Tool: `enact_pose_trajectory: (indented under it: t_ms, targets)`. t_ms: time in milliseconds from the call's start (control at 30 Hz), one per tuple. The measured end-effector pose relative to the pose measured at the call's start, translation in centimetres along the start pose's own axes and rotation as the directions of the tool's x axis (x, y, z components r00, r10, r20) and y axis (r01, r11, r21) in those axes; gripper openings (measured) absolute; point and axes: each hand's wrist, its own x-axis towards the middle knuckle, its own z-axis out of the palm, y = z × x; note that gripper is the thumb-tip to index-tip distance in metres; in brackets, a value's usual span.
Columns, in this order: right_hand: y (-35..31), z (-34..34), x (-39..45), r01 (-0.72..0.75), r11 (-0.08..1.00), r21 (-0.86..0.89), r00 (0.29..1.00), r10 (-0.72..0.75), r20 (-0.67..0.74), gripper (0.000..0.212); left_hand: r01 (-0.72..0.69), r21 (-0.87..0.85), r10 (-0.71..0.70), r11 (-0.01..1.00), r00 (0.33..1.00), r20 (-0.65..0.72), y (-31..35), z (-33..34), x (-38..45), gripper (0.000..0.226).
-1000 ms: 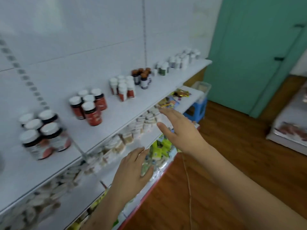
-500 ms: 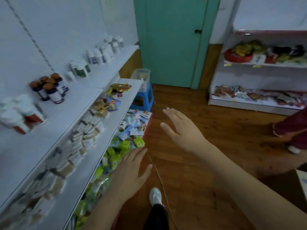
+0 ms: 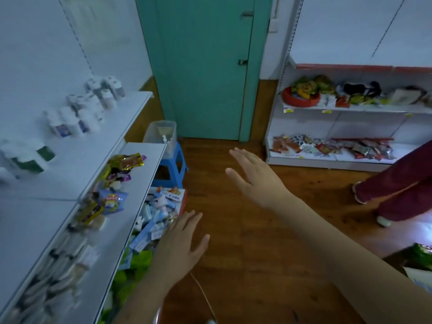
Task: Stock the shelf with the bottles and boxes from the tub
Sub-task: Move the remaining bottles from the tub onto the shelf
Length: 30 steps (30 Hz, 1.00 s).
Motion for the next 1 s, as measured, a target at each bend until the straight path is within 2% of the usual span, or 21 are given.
enact_pose_trajectory:
  t_ms: [100, 367, 567, 700, 867, 1000]
  targets:
    - [1.8, -0.4, 4.2, -0.018, 1.000, 0.005, 1.000, 0.018, -0.011, 0.072, -0.016, 0.010, 0.016, 1.000, 1.000, 0.002, -0.8, -1.1, 5.3, 0.083]
    - [8.4, 0.4, 16.4, -0.058, 0.998, 0.038, 0.998, 0.057, 0.016, 0.074, -0.002, -0.005, 0.002, 1.000, 1.000, 0.012, -2.6, -0.5, 18.8, 0.075]
    - [15.6, 1.9, 29.2, 0.014, 0.997, 0.078, 0.999, -0.019, 0.051, 0.071, 0.061, -0.025, -0.061, 0.998, 0.998, 0.000, -4.0, 1.4, 32.2, 0.079]
    - [20.0, 0.7, 38.8, 0.084, 0.992, 0.099, 0.994, -0.090, 0.064, 0.071, 0.155, -0.064, -0.157, 0.986, 0.987, -0.028, -3.5, 0.6, 41.1, 0.095]
    - [23.5, -0.5, 49.6, 0.173, 0.979, 0.104, 0.975, -0.185, 0.119, 0.067, 0.263, -0.065, -0.267, 0.962, 0.962, -0.053, -3.8, -0.3, 49.4, 0.084]
    - [25.1, 1.3, 55.9, 0.195, 0.971, 0.140, 0.962, -0.217, 0.163, 0.067, 0.308, -0.078, -0.311, 0.948, 0.950, -0.034, -5.1, -0.4, 54.1, 0.084]
